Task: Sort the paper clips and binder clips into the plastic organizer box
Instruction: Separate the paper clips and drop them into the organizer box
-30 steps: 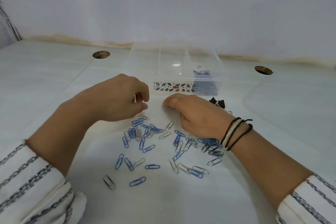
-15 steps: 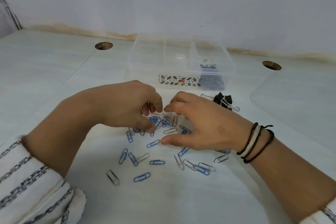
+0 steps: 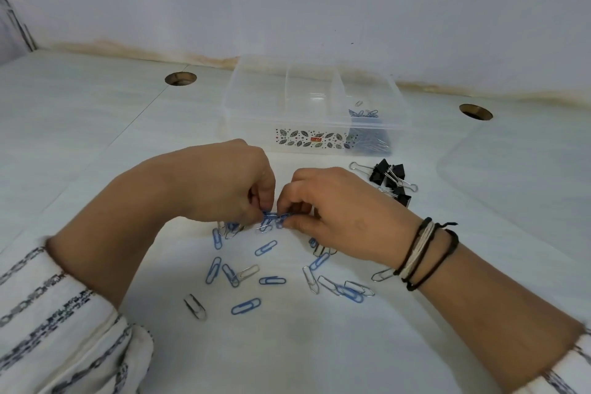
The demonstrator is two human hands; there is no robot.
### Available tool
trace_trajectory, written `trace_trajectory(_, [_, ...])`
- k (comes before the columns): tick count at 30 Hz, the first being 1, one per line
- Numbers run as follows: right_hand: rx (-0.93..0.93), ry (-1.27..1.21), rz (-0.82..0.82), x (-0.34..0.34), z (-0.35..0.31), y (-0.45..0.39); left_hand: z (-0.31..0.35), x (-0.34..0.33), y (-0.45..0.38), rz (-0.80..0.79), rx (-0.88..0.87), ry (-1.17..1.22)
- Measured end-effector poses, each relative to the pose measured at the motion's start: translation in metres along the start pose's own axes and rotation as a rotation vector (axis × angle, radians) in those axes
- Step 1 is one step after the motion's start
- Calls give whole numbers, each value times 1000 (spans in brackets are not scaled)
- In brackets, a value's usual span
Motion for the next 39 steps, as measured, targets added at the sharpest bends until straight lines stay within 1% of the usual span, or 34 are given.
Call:
trace_trajectory(2, [-4,13,17,1,4,1,-1,0,0,10,5,15])
trace_trajectory(5, [-28,29,34,6,13,5,-1,4,0,29,6,122])
trace_trajectory(6, [-53,-5,51,9,17,6,0,7,0,46,4,172])
trace_trajectory(8, [-141,-164,113,20,31,10,2,14,2,114,2,292])
trace_trajectory(10, [-231,-340,205,32,48,16,7,20,2,218,-3,439])
trace_trajectory(13, [-333,-524,391,51,73,22,21,28,-4,405,-58,655])
trace_trajectory(16, [-440,-691,605,66,98,26,39,39,-23,571,-106,767])
trace_trajectory(19, [-545,-735,754,74,123,20,56,50,-52,675,-130,787])
trace_trajectory(22, [-626,-639,829,74,143,12,69,54,-83,714,-133,710])
trace_trajectory(24, [-658,-513,764,70,147,8,74,53,-95,698,-117,638])
trace_trajectory(26, [-635,-404,664,66,143,4,75,52,-94,715,-99,526])
trace_trajectory(27, [-612,-371,651,66,140,3,75,52,-88,731,-99,487])
trace_trajectory(29, [-586,-325,686,68,131,7,72,52,-71,732,-122,434])
trace_trajectory(31, [-554,-302,732,71,117,17,66,47,-51,656,-136,393])
trace_trajectory(32, [-518,-301,735,71,109,23,61,43,-40,599,-134,361])
trace_trajectory(33, [-465,-304,697,71,99,27,56,38,-29,530,-133,324])
trace_trajectory(34, [-401,-311,606,70,88,29,50,33,-20,444,-133,292])
trace_trajectory(35, [-334,-318,460,67,78,30,44,25,-11,339,-132,261])
trace_trajectory(37, [-213,-273,106,57,58,29,33,7,2,110,-118,195])
trace_trajectory(39, [-141,-165,-169,46,43,28,23,-8,9,-43,-127,158])
Point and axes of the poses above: each hand's wrist, its own y-axis away from the middle knuckle, its own x-axis out of the back of the hand, z = x × y, the point moved 4 cm from there along -y, towards the middle knuckle, and after that the axes turned 9 degrees about y, right-handed, at the moved point
